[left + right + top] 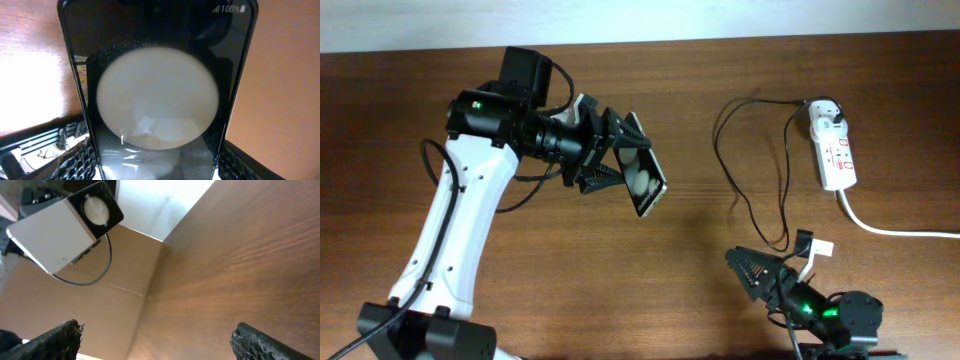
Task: Plug charger to phone and switch on socket
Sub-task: 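Reach the right gripper toward the phone and grasp its edge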
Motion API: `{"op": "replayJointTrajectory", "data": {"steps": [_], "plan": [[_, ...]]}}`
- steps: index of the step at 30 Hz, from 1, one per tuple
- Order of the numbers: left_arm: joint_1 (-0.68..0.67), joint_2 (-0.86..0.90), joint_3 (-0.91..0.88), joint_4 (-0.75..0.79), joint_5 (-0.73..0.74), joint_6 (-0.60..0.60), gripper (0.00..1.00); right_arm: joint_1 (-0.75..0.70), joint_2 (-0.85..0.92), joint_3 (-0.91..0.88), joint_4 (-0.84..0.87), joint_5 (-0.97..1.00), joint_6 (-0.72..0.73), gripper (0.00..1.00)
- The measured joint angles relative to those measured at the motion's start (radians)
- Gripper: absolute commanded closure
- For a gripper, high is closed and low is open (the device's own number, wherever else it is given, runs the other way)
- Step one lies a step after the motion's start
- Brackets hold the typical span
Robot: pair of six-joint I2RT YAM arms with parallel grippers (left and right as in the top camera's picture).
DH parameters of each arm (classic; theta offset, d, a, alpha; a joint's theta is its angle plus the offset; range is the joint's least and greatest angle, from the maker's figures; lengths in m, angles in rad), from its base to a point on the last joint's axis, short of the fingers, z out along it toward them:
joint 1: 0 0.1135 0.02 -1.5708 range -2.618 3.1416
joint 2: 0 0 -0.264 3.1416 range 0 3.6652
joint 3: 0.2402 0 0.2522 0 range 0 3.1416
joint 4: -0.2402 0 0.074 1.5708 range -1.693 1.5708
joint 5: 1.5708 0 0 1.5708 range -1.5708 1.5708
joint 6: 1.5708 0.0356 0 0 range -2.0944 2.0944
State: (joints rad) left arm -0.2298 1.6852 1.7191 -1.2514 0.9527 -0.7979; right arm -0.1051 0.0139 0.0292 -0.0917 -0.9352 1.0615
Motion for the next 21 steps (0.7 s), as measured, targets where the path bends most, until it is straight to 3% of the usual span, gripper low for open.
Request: {"op": "replayJointTrajectory", "data": {"steps": [4, 10, 12, 15, 21], "plan": [[0.000, 0.000, 0.000, -0.003, -0.011, 0.039, 0.43, 0.000, 0.048, 0.144, -0.136, 0.028, -0.109, 0.00], [0.000, 0.000, 0.000, -0.019, -0.029, 0.072, 0.42, -0.003, 0.305, 0.565, -0.572, 0.155, -0.444, 0.00], [0.000, 0.000, 0.000, -0.019, -0.031, 0.073, 0.42, -0.003, 0.375, 0.689, -0.648, 0.190, -0.514, 0.00], [0.000, 0.000, 0.000, -0.008, -0.038, 0.071, 0.42, -0.003, 0.450, 0.815, -0.671, 0.212, -0.573, 0.01], [0.000, 0.000, 0.000, 0.083, -0.046, 0.016, 0.41, -0.003, 0.520, 0.835, -0.625, 0.211, -0.597, 0.01]]}}
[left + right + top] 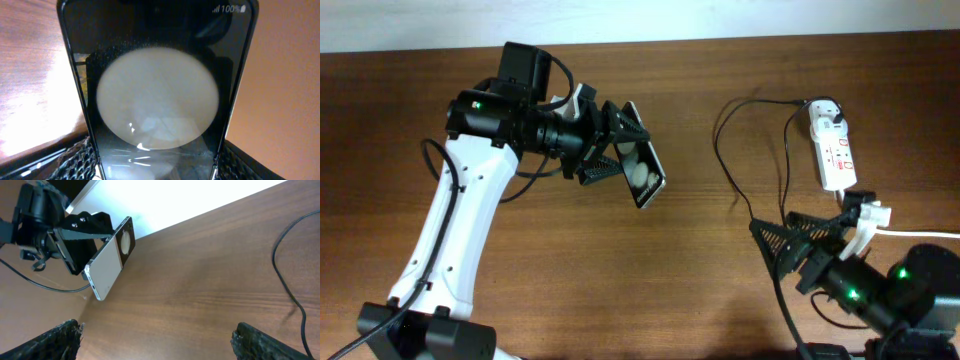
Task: Plug charger to phone and switch on socket
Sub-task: 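Reach the right gripper toward the phone and grasp its edge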
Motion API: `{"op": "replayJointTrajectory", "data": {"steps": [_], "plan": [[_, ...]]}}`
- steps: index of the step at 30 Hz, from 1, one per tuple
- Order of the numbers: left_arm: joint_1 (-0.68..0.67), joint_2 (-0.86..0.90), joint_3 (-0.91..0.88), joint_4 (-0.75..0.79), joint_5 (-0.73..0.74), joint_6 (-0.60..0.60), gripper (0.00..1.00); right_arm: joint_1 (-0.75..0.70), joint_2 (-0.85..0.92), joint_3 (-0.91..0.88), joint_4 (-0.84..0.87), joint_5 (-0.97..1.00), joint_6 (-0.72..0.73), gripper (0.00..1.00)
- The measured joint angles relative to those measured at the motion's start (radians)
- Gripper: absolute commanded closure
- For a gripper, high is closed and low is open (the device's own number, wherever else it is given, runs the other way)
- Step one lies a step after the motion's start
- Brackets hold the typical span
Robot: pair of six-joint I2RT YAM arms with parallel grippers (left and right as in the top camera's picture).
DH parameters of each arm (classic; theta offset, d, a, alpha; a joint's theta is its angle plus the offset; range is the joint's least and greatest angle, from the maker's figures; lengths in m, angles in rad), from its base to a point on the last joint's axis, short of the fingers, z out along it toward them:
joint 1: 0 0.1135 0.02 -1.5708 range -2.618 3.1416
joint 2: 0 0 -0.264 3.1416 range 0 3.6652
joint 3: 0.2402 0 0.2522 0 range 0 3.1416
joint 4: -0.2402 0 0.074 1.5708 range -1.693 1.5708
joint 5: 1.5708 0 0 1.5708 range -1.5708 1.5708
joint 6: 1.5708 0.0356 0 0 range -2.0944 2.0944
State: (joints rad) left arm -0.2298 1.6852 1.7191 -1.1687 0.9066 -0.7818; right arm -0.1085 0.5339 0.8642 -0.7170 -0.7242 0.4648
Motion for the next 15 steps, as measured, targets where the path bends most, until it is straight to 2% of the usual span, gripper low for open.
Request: {"op": "replayJointTrajectory", "data": {"steps": [5, 8, 12, 15], "plan": [[0.000, 0.000, 0.000, 0.011, -0.093, -0.043, 0.41, 0.070, 0.148, 0.042, 0.121, -0.025, -0.002, 0.01], [0.000, 0.000, 0.000, 0.010, -0.156, -0.050, 0.41, 0.204, 0.226, 0.043, 0.185, -0.001, -0.018, 0.01], [0.000, 0.000, 0.000, 0.008, -0.211, -0.053, 0.40, 0.391, 0.315, 0.043, 0.227, 0.139, -0.026, 0.01], [0.000, 0.000, 0.000, 0.011, -0.236, -0.080, 0.41, 0.543, 0.385, 0.045, 0.350, 0.277, -0.029, 0.01]]}}
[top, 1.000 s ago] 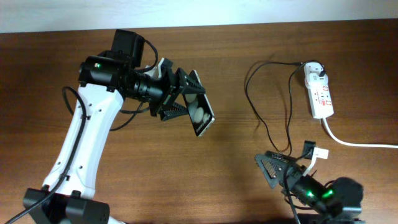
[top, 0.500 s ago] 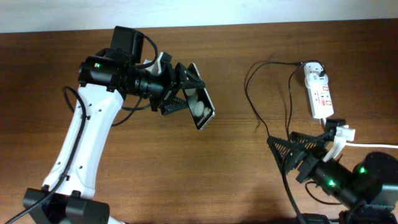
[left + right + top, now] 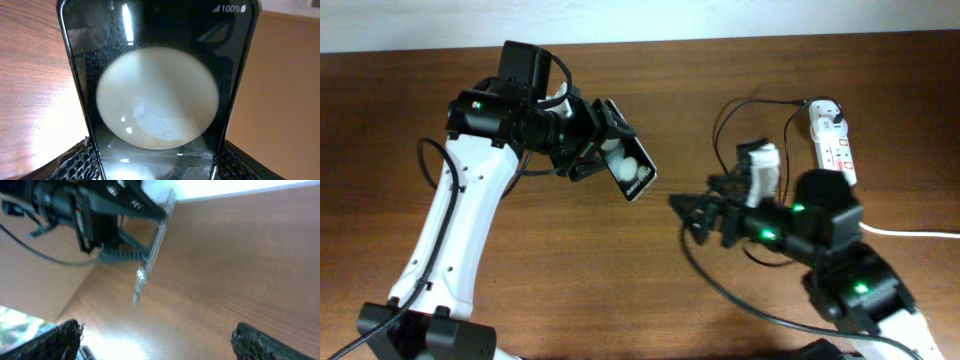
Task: Plug charger to phone and switch on socket
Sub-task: 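Reach the right gripper toward the phone and grasp its edge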
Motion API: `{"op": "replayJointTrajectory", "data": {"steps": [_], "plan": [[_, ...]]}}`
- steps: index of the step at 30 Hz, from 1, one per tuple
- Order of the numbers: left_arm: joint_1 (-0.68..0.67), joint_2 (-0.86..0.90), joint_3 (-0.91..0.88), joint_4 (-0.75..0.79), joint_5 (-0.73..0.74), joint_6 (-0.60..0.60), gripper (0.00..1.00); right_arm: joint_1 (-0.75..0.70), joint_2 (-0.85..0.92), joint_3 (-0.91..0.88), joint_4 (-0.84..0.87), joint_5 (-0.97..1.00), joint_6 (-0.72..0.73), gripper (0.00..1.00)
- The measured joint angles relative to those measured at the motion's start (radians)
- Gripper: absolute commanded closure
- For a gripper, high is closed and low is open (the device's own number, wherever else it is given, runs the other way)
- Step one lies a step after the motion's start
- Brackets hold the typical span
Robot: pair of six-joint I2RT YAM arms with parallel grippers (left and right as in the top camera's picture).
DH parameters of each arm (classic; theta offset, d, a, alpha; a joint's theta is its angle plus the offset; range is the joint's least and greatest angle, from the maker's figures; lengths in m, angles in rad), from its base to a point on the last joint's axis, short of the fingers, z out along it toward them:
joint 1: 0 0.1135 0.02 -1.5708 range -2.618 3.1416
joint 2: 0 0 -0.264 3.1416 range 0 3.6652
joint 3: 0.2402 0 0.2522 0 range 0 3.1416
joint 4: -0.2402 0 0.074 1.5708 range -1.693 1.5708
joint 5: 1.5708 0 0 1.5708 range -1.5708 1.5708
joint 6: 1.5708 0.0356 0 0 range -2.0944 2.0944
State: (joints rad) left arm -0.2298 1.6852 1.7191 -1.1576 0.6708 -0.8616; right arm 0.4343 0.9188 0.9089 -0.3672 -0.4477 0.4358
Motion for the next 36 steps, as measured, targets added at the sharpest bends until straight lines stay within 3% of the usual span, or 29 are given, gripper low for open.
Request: {"op": "replayJointTrajectory", "data": {"steps": [4, 9, 15, 20, 36], "plan": [[0.000, 0.000, 0.000, 0.014, -0.025, -0.065, 0.41, 0.154, 0.111, 0.003, 0.120, 0.167, -0.002, 0.01], [0.000, 0.000, 0.000, 0.023, -0.032, -0.105, 0.41, 0.203, 0.258, 0.004, 0.306, 0.246, 0.062, 0.01], [0.000, 0.000, 0.000, 0.023, -0.032, -0.109, 0.40, 0.203, 0.390, 0.005, 0.472, 0.265, 0.167, 0.25], [0.000, 0.000, 0.000, 0.023, -0.032, -0.109, 0.40, 0.203, 0.414, 0.005, 0.492, 0.267, 0.201, 0.48], [0.000, 0.000, 0.000, 0.023, -0.032, -0.109, 0.39, 0.203, 0.414, 0.005, 0.503, 0.222, 0.380, 0.72]]}}
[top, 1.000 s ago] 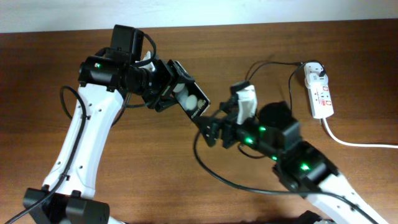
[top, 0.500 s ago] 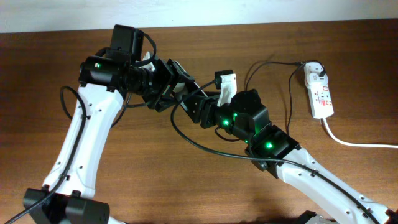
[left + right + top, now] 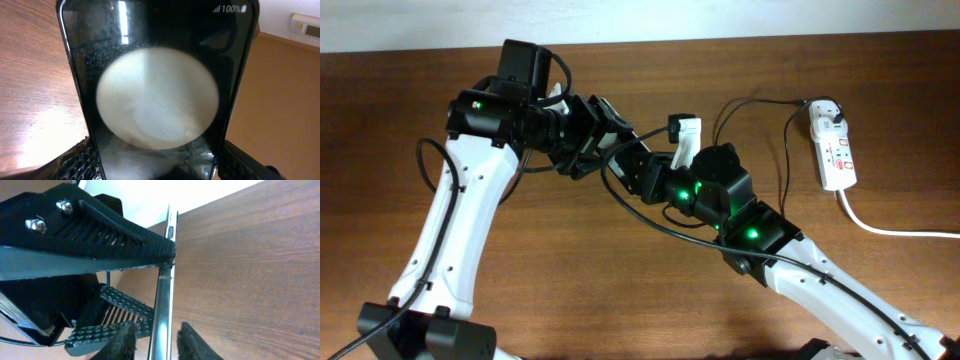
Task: Plug charger to phone and switch on socket
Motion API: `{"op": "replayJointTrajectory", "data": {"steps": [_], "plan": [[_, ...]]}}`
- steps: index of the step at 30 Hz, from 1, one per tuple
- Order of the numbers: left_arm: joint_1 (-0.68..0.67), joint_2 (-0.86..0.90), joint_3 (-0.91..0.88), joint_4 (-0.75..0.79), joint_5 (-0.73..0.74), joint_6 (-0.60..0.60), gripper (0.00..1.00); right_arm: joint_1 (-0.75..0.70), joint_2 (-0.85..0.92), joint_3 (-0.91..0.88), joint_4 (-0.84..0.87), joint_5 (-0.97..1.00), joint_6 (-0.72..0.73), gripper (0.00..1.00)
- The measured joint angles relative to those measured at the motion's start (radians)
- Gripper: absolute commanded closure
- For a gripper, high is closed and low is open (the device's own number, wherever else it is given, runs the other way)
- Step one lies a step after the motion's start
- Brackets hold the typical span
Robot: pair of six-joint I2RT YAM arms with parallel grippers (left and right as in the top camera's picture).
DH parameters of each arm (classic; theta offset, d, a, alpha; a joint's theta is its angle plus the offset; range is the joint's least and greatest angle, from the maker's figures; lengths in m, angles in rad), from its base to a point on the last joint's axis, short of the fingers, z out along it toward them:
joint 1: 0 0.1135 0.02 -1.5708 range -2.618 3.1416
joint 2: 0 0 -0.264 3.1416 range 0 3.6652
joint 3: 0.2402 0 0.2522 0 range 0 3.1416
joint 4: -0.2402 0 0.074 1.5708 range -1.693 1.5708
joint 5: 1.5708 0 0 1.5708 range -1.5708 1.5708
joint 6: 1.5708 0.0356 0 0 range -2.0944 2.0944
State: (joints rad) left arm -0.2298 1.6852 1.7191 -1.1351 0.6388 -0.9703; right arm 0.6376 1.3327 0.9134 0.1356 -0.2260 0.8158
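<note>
A black phone (image 3: 157, 90) with a pale round patch on its lit screen fills the left wrist view. My left gripper (image 3: 157, 170) is shut on its lower part and holds it above the table, at left of centre (image 3: 611, 122) in the overhead view. In the right wrist view the phone (image 3: 167, 255) shows edge-on. My right gripper (image 3: 159, 342) is narrowly open, one finger on each side of that edge with small gaps. The black charger cable (image 3: 785, 170) runs from the white socket strip (image 3: 833, 150). Its free end is hidden.
The brown wooden table (image 3: 620, 290) has the socket strip at its far right, and the strip's white lead (image 3: 890, 230) trails off to the right. The right arm (image 3: 750, 225) stretches across the middle towards the left arm (image 3: 470, 190).
My right gripper was wide open some way to the right of the phone. It now stands at the phone with its fingers narrowed round the phone's edge. The left gripper still holds the phone.
The left gripper held the phone up at every moment, tilting it slightly. The right gripper was open low at the table's front right, then nearer the socket strip, then at mid-table facing the phone. Now it stands at the phone's edge.
</note>
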Motion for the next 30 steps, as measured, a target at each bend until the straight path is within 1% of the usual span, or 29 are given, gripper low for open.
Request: {"op": "replayJointTrajectory", "data": {"steps": [4, 6, 9, 12, 14, 15, 16, 17, 18, 20, 26, 30], "plan": [[0.000, 0.000, 0.000, 0.000, 0.000, 0.000, 0.39, 0.000, 0.000, 0.000, 0.000, -0.001, 0.040, 0.76], [0.000, 0.000, 0.000, 0.000, 0.000, 0.000, 0.38, 0.000, 0.000, 0.000, 0.000, -0.001, 0.050, 0.82], [0.000, 0.000, 0.000, 0.000, 0.000, 0.000, 0.37, 0.000, 0.000, 0.000, 0.000, -0.002, 0.057, 0.84], [0.000, 0.000, 0.000, 0.000, 0.000, 0.000, 0.34, 0.000, 0.000, 0.000, -0.003, 0.000, 0.067, 0.90], [0.000, 0.000, 0.000, -0.002, 0.000, -0.003, 0.28, 0.000, 0.001, 0.000, -0.007, 0.004, 0.066, 0.92], [0.000, 0.000, 0.000, -0.004, -0.001, -0.003, 0.22, 0.000, 0.002, 0.000, -0.008, 0.005, 0.063, 0.92], [0.002, 0.000, 0.000, -0.007, -0.002, -0.006, 0.19, 0.000, 0.004, 0.000, -0.008, 0.004, 0.058, 0.93], [0.002, 0.000, 0.000, -0.009, -0.004, -0.011, 0.18, 0.000, 0.005, 0.000, -0.008, 0.003, 0.055, 0.93], [0.002, 0.000, 0.000, -0.010, -0.005, -0.012, 0.11, 0.000, 0.005, 0.000, -0.008, 0.003, 0.054, 0.94], [0.002, 0.000, 0.000, -0.011, 0.003, -0.018, 0.01, 0.000, 0.006, 0.000, -0.008, 0.000, 0.058, 0.94], [0.004, 0.000, 0.002, -0.012, 0.069, -0.011, 0.01, 0.000, 0.006, 0.000, -0.009, -0.003, 0.068, 0.94], [0.058, -0.031, 0.002, -0.024, 0.116, 0.074, 0.01, 0.000, -0.002, 0.000, -0.010, -0.003, 0.071, 0.94]]}}
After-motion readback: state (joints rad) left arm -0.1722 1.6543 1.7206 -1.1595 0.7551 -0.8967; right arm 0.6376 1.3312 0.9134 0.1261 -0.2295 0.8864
